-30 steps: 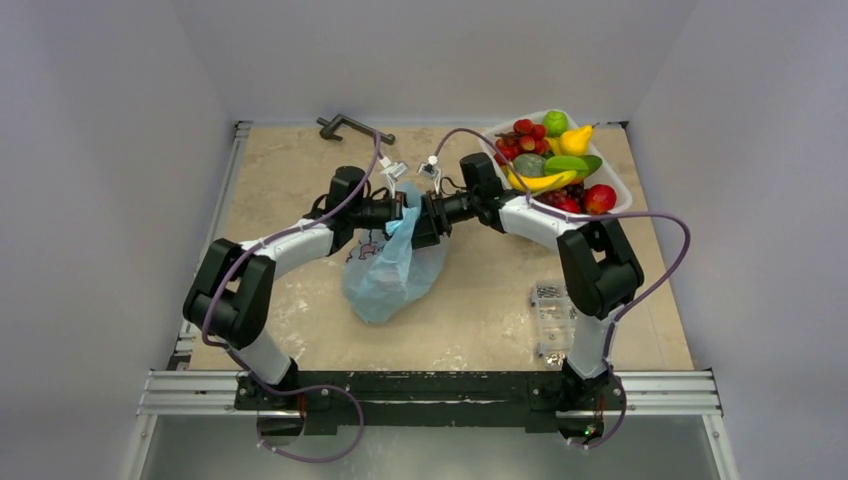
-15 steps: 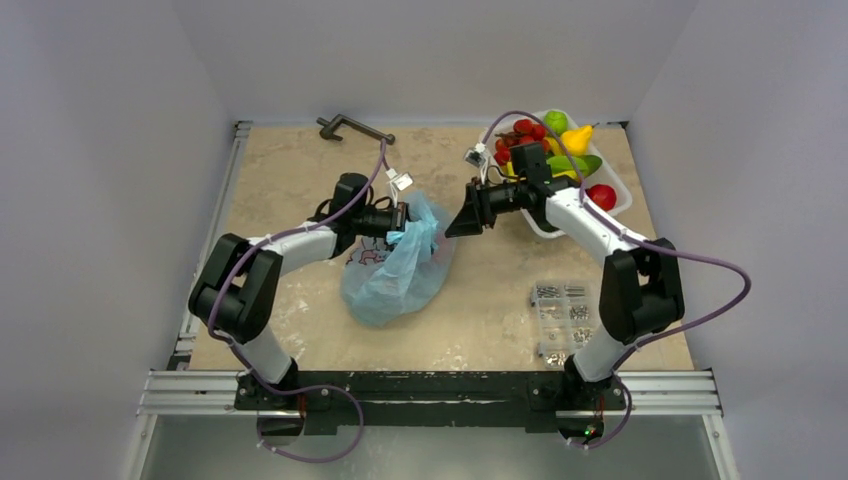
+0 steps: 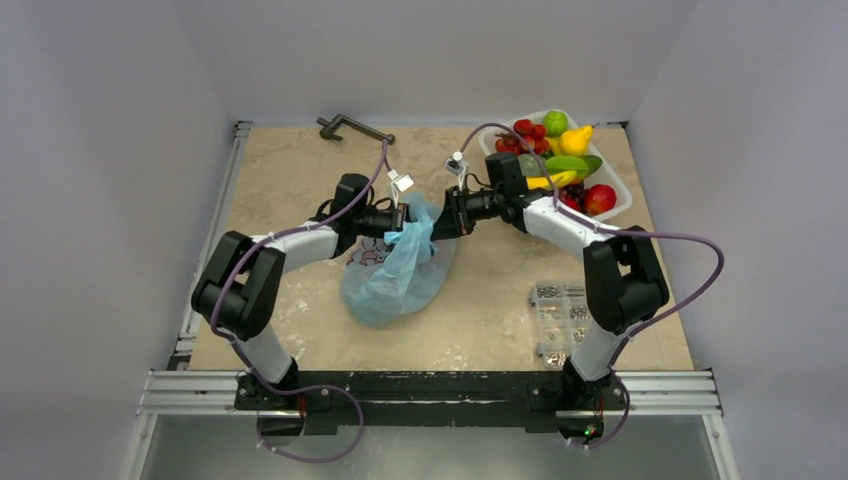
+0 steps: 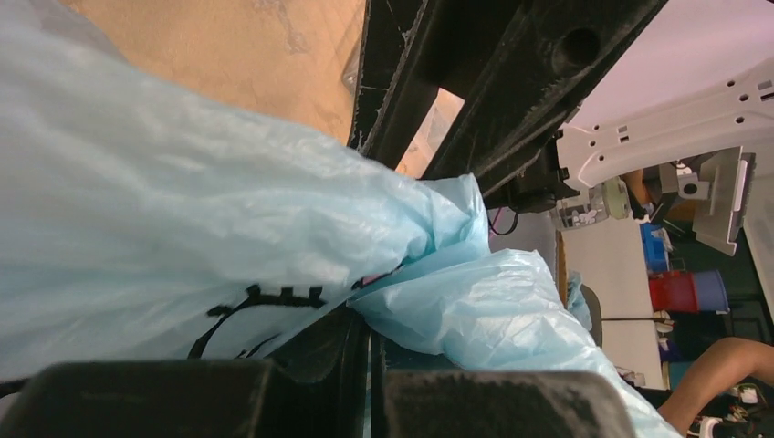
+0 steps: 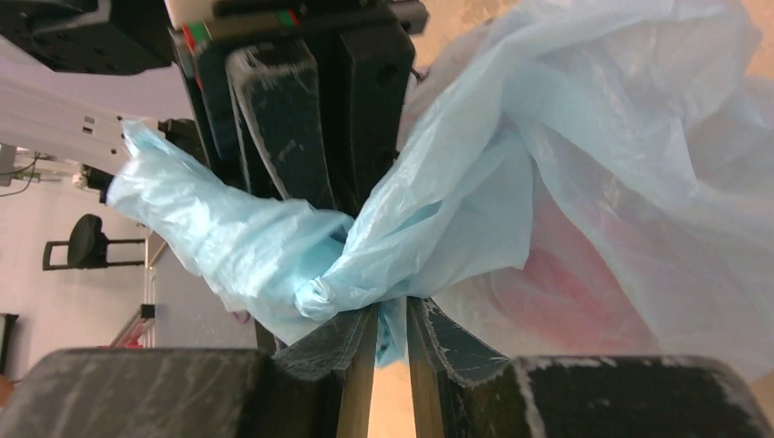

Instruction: Place the fake fruits into the plastic bag and tie a complex knot

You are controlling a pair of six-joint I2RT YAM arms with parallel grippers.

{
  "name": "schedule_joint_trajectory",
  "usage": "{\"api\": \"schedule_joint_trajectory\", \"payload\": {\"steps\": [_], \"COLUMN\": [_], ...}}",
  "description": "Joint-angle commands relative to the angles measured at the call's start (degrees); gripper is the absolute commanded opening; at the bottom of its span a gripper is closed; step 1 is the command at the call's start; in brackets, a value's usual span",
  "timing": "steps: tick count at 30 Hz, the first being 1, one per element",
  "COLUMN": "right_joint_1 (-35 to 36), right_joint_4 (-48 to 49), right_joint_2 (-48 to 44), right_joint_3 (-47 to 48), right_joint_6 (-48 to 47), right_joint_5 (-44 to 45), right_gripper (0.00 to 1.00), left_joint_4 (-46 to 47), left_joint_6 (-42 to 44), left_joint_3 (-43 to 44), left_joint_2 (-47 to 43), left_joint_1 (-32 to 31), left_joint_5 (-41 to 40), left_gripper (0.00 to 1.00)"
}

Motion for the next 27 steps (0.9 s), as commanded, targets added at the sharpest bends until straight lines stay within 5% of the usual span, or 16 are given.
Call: {"api": "schedule_joint_trajectory", "payload": {"steps": [1,6,12,18,27], "right_joint_1": [2.57,3.05,1.07,-1.46,-1.42], "right_joint_4": [12.88,14.27,2.42,-9.33,-5.49], "right_joint_2": [1.08,0.16,-3.42,-6.26,-5.71], "right_joint_3": [3.52,3.19,0.65,-0.52,-2.57], "right_joint_6": [8.27,9.01,-0.19,-9.89,-6.48], "right_joint_5": [0.39,-0.79,-3.15,-3.58,-3.73], "right_gripper": [0.21,0.27,0.43,0.41,0.39], "left_joint_4": [1.74,0.43,2.71,3.75,3.32], "left_joint_6": [-0.2,0.77,-1.02,-1.19,-0.57], "left_joint_3": [2.32,3.08,2.44,2.2,1.96], "left_joint_2": [0.93,1.57,1.58,1.45,1.01], "left_joint_1": [-1.02,-1.37,-0.96,-0.84,-0.84], "left_joint_5": [2.29,2.78,2.87,2.97,3.26], "left_gripper": [0.0,0.0,0.0,0.0,0.0]}}
